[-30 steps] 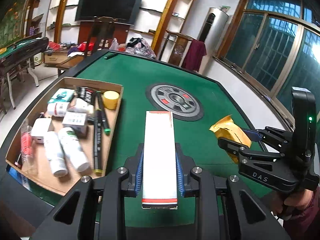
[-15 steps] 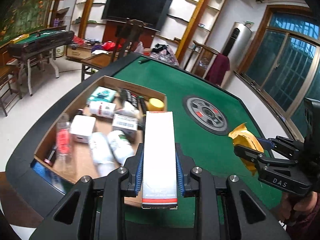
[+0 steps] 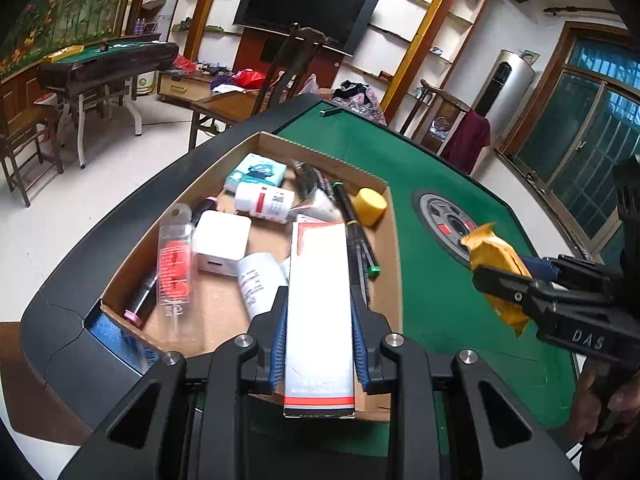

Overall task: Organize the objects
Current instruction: 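Carry the box and yellow packet toward the tray with both tools, then lower the box into the tray with left tool while right tool drops the yellow packet in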

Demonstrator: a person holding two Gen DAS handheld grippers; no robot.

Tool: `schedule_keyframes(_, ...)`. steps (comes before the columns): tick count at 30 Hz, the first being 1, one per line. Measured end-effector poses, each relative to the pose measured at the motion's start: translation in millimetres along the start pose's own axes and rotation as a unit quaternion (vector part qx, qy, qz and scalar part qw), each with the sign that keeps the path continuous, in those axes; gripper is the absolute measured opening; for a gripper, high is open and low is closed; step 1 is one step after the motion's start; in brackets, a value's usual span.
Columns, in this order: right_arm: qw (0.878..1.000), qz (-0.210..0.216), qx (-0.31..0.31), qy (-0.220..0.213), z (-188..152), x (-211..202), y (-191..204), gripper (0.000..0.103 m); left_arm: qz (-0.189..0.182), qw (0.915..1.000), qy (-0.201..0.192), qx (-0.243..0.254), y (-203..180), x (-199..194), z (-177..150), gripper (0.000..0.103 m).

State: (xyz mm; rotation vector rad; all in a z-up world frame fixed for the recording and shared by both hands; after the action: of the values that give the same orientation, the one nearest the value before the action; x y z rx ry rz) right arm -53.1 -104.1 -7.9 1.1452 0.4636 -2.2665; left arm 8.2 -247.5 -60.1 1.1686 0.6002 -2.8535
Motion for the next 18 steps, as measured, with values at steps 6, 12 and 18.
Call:
schedule_keyframes(6,1.0,0.016,0.002,0.013,23,24,9,0.05,0.007,0.9999,0.01,-0.006,10,13,1,0.027)
schedule_keyframes(12,0.999,0.011,0.01,0.032,50,57,12,0.05,0.008,0.9997,0.021,-0.005,16,29,4,0.027)
schedule_keyframes(18,0.998,-0.004,0.017,0.062,73,98,10,0.05,0.013,0.9997,0.02,0.002,18,37,10,0.027)
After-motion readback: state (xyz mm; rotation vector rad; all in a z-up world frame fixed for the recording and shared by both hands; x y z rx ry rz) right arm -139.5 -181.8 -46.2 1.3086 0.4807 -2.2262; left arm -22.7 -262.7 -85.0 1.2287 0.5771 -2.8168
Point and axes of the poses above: each gripper's, at about its wrist camera, not at the fingertips, and x roughly the way its jaws point, y to its left, z to its top, the point moved 6 cm from there along x, roughly the way its jaws point, and after that the axes turned 2 degrees about y, right-handed, at the moved point
